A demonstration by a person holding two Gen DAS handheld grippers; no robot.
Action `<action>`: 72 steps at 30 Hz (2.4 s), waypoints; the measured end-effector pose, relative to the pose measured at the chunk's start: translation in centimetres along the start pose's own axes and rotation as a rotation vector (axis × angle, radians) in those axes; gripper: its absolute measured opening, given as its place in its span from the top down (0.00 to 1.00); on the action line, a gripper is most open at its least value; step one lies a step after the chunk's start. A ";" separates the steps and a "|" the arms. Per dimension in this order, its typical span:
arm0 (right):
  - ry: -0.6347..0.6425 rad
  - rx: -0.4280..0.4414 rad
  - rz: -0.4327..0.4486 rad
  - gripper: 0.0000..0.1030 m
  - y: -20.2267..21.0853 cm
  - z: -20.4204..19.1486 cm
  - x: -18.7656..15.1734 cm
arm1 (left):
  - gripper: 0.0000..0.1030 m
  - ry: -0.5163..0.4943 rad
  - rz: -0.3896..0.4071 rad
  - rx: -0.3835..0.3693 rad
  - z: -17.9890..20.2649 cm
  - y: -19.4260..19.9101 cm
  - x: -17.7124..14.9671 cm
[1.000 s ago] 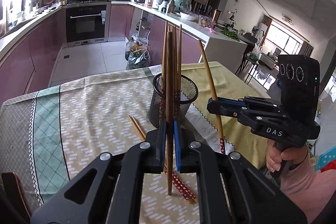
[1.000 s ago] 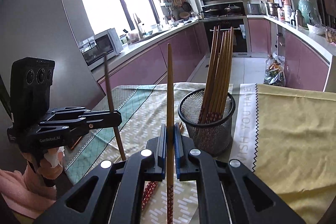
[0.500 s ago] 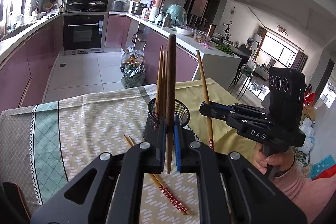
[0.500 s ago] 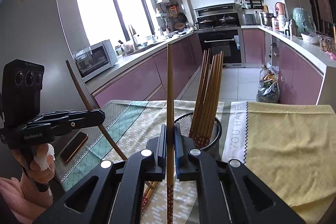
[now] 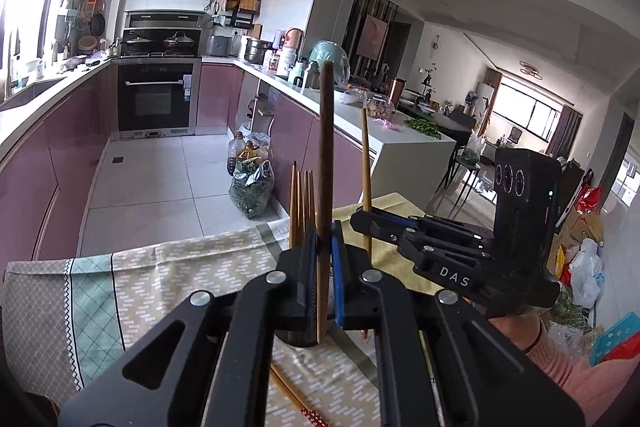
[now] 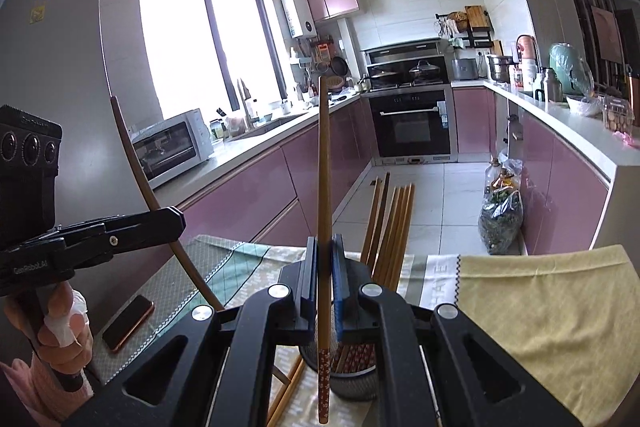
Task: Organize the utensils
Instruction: 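Lower the chopstick into the mesh cup with the left gripper while the right gripper lowers its own, then open the left gripper while the right gripper opens, dropping both chopsticks into the cup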
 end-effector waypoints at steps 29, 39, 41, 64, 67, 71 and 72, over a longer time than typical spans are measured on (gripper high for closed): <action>-0.033 -0.079 -0.109 0.94 -6.3 2.6 -1.6 | 0.93 -0.090 -0.224 0.057 -0.7 -9.0 -1.8; -0.065 -0.122 -0.167 0.92 -7.2 3.7 -2.7 | 0.92 -0.082 -0.286 0.070 -1.7 -11.8 -2.8; -0.070 -0.124 -0.166 0.92 -7.1 3.8 -2.7 | 0.92 -0.079 -0.289 0.073 -1.8 -12.0 -3.0; 0.010 0.030 -0.174 0.62 -1.3 -1.2 -6.0 | 0.49 -0.040 -0.151 0.188 -2.8 -3.6 -7.2; 0.014 0.048 -0.207 0.61 -1.2 -1.8 -7.5 | 0.41 -0.021 -0.161 0.212 -3.2 -2.7 -8.7; 0.012 0.036 -0.267 0.58 -2.2 -1.9 -9.9 | 0.32 0.011 -0.179 0.231 -3.8 -1.9 -10.8; 0.009 0.034 -0.282 0.57 -2.4 -1.8 -10.5 | 0.29 0.019 -0.184 0.237 -3.9 -1.8 -11.2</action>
Point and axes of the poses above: each gripper's, at about its wrist camera, not at the fingertips, and y roughly against the way its jaws point, z to its right, x to its top, the point moved 5 cm from there along -y, roughly the way its jaws point, and after that the axes turned 11 degrees about -y, right-handed, at the moved point
